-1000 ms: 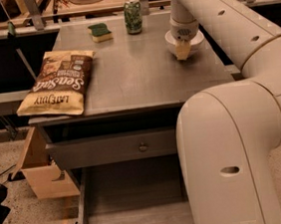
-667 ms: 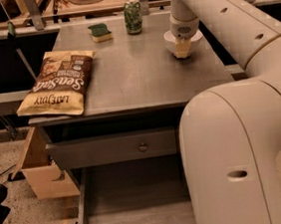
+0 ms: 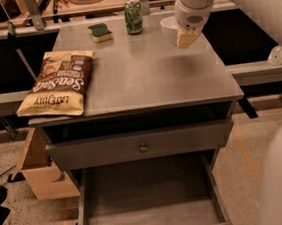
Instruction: Move white bowl near brown chip bag
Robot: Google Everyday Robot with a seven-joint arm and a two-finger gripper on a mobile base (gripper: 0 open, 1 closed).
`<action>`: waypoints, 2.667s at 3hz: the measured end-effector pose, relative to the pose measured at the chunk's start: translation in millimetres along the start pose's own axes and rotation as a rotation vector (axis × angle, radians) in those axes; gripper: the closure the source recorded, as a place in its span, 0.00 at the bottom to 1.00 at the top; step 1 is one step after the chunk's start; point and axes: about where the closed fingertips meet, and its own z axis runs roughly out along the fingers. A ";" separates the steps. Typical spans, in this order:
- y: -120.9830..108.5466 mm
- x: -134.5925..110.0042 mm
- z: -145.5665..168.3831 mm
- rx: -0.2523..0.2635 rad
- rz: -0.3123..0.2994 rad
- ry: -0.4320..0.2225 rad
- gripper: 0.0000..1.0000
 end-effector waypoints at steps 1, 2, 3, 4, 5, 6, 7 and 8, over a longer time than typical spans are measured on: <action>40.8 -26.7 -62.1 0.100 -0.114 -0.143 1.00; 85.9 -62.4 -78.2 0.129 -0.264 -0.266 1.00; 115.5 -99.5 -71.6 0.104 -0.393 -0.344 1.00; 131.3 -131.4 -63.2 0.097 -0.485 -0.372 1.00; 133.8 -155.1 -48.1 0.102 -0.545 -0.379 1.00; 125.5 -173.7 -21.7 0.101 -0.583 -0.374 1.00; 121.5 -191.5 13.0 0.088 -0.618 -0.355 1.00; 125.2 -202.1 40.9 0.063 -0.648 -0.336 1.00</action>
Offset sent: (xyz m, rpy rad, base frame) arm -0.1637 0.1175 0.0380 0.1633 -0.2323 0.5838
